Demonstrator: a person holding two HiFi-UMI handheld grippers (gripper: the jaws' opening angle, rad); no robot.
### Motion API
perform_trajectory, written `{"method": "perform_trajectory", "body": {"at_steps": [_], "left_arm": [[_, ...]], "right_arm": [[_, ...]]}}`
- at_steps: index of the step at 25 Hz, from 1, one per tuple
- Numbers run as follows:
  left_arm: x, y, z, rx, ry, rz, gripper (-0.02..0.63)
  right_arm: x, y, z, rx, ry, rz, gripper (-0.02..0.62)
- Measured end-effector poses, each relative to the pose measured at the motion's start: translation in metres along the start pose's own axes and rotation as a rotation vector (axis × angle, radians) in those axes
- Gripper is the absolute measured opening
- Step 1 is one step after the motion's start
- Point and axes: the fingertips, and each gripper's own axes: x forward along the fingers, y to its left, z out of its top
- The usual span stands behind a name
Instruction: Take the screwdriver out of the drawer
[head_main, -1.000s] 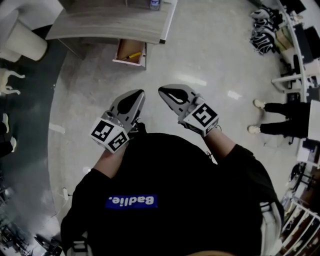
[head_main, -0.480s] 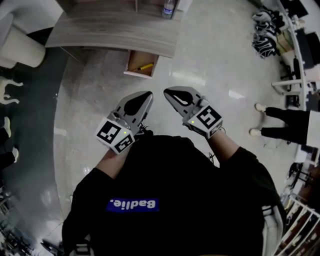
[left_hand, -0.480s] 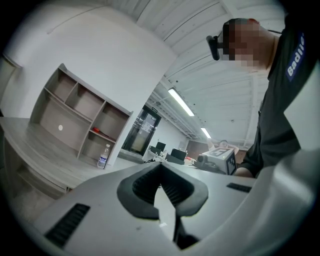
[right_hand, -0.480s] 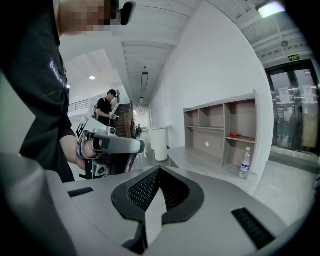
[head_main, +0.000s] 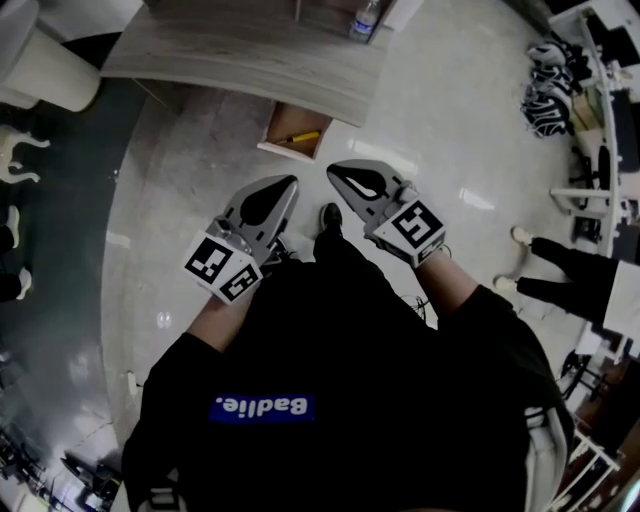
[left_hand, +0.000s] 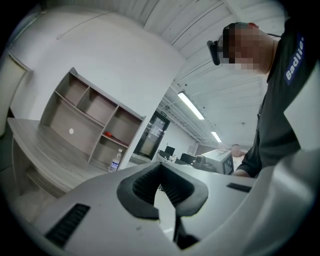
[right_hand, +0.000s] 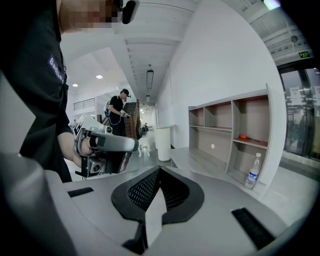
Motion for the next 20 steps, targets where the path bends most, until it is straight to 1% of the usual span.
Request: {"method": "perform_trajectory", "body": {"at_steps": [5, 11, 14, 17, 20], "left_arm": [[0.021, 0.019, 0.002, -0.013, -0.014, 0.108, 0.002], [0.049, 0.045, -0.007, -0.051, -0.047, 0.22, 0.002], [0.058, 0.054, -0.007, -0.05, -0.066, 0.257, 0.002], [0.063, 0.061, -0.008, -0.043, -0.078, 0.282, 0.002], [0.063, 0.066, -0.012, -0.053, -0.084, 0.301, 0.002]], "right_arm": [[0.016, -0.029, -0.009, -0.01, 0.027, 0.092, 0.029], [0.025, -0.07, -0.03, -0.008, 0.063, 0.17, 0.029], [0.032, -0.082, -0.04, -0.032, 0.088, 0.205, 0.03], [0.042, -0.093, -0.05, -0.051, 0.121, 0.226, 0.031], [0.052, -0.097, -0.06, -0.08, 0.151, 0.239, 0.031]]}}
